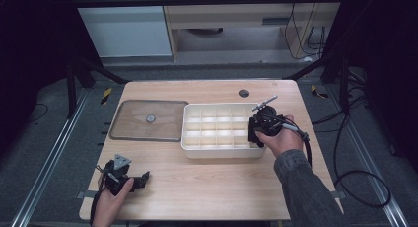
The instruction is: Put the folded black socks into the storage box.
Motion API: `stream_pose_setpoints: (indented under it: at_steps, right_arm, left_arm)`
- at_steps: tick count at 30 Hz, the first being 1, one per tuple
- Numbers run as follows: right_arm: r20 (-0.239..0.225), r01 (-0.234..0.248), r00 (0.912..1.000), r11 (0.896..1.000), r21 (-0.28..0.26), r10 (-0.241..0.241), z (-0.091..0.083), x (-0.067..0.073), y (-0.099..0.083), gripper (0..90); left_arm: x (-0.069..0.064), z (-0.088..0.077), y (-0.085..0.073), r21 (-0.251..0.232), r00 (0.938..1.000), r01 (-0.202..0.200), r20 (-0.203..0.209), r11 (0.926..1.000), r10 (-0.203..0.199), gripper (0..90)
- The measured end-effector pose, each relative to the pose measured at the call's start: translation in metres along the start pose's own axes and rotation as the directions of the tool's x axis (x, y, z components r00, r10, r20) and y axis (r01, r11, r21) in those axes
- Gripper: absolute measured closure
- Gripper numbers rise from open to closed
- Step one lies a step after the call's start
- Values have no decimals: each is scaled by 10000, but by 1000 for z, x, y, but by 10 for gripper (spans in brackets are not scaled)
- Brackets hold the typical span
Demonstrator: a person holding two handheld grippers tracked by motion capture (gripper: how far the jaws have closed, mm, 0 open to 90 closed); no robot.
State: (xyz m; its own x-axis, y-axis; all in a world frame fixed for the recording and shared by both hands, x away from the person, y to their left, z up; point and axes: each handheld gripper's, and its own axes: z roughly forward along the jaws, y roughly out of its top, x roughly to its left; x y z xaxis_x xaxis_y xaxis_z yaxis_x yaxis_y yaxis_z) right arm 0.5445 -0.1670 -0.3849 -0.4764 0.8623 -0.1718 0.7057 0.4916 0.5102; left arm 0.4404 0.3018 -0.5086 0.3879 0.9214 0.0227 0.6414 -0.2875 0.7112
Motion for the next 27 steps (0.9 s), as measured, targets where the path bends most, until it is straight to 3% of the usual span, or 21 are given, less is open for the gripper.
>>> stream_pose_setpoints:
  at_steps: [3,10,27]
  right_arm:
    - [253,117,9996,9995,286,-125,4,0,0,624]
    - [327,163,9993,9988,469,-178,12,3,-2,625]
    - [-223,-362,9990,9969,701,378,26,6,-8,633]
  left_arm:
    - [0,0,0,-1,10000,3,-1,10000,-3,1]
    - [0,0,0,-1,10000,-2,1,10000,2,0]
    - [0,0,0,-5,10000,3,2,10000,-3,0]
